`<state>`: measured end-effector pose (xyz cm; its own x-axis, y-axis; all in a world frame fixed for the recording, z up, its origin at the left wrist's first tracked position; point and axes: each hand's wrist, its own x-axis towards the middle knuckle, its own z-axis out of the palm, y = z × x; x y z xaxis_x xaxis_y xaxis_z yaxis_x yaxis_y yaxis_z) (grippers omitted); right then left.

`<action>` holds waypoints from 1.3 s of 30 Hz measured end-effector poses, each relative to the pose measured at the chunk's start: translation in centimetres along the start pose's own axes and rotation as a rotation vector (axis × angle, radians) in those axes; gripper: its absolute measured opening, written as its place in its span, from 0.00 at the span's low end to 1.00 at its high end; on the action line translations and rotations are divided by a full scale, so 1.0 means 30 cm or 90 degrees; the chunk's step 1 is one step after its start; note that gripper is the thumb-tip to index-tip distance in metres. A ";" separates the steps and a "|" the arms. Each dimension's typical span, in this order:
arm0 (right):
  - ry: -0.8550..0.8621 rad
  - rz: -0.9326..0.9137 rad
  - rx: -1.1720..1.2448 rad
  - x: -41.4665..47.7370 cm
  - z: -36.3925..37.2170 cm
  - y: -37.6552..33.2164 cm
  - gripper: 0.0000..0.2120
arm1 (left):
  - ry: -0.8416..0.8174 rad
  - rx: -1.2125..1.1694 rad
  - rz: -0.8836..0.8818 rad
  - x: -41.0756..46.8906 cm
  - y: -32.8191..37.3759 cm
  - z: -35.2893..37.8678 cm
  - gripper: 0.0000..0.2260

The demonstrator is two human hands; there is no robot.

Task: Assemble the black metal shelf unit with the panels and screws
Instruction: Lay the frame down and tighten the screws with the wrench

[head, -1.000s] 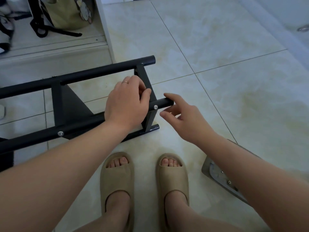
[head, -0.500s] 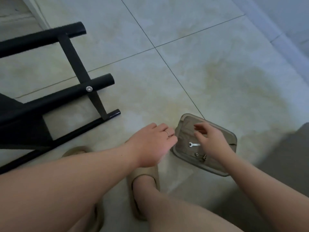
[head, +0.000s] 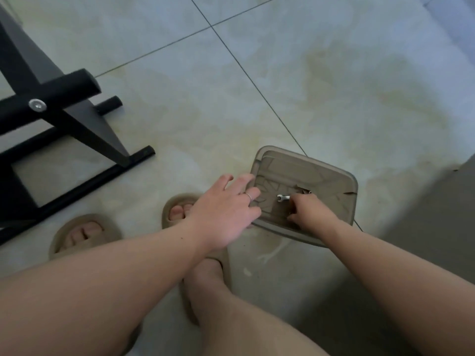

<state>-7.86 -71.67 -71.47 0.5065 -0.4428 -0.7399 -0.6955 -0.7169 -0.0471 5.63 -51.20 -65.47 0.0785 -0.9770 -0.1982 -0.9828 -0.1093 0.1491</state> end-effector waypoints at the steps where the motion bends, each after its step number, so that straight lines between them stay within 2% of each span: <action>1: 0.005 -0.002 -0.007 0.003 0.003 -0.008 0.10 | 0.001 0.004 0.001 0.002 0.001 0.001 0.08; 7: 0.023 -0.003 0.025 -0.007 0.001 -0.021 0.03 | -0.049 0.019 0.001 0.006 0.006 0.000 0.11; 8: 0.043 0.002 0.057 -0.018 -0.008 -0.026 0.02 | -0.054 0.009 0.001 0.005 0.004 -0.006 0.12; 10: 0.099 0.006 0.142 -0.049 -0.042 -0.046 0.05 | -0.049 -0.042 -0.006 0.000 -0.008 -0.030 0.14; 13: 0.197 -0.047 0.257 -0.131 -0.135 -0.091 0.05 | -0.018 -0.163 -0.079 -0.022 -0.049 -0.100 0.14; 17: 0.282 -0.170 0.435 -0.285 -0.300 -0.208 0.08 | -0.022 -0.472 -0.332 -0.066 -0.126 -0.248 0.12; 21: 0.305 -0.292 0.501 -0.423 -0.459 -0.384 0.08 | 0.006 -0.925 -0.586 -0.129 -0.214 -0.410 0.14; 25: 0.298 -0.405 0.443 -0.541 -0.560 -0.582 0.09 | 0.004 -1.202 -0.636 -0.260 -0.281 -0.553 0.24; 30: 0.283 -0.502 0.368 -0.648 -0.611 -0.796 0.10 | 0.051 -1.362 -0.615 -0.416 -0.344 -0.653 0.28; 33: 0.288 -0.527 0.333 -0.679 -0.621 -0.877 0.07 | 0.076 -1.387 -0.655 -0.490 -0.375 -0.678 0.20; 36: 0.301 -0.505 0.284 -0.675 -0.632 -0.920 0.06 | 0.082 -1.318 -0.720 -0.543 -0.409 -0.685 0.18; 38: 0.290 -0.473 0.227 -0.655 -0.638 -0.950 0.07 | 0.125 -1.173 -0.740 -0.567 -0.429 -0.683 0.15; 39: 0.282 -0.458 0.189 -0.641 -0.640 -0.968 0.08 | 0.161 -1.010 -0.750 -0.576 -0.442 -0.676 0.13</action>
<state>12.38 -52.67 -43.00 0.9785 -0.1515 -0.1400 -0.2058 -0.7594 -0.6172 20.70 -36.58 -44.36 0.6173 -0.2986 -0.7279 0.5499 -0.4980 0.6706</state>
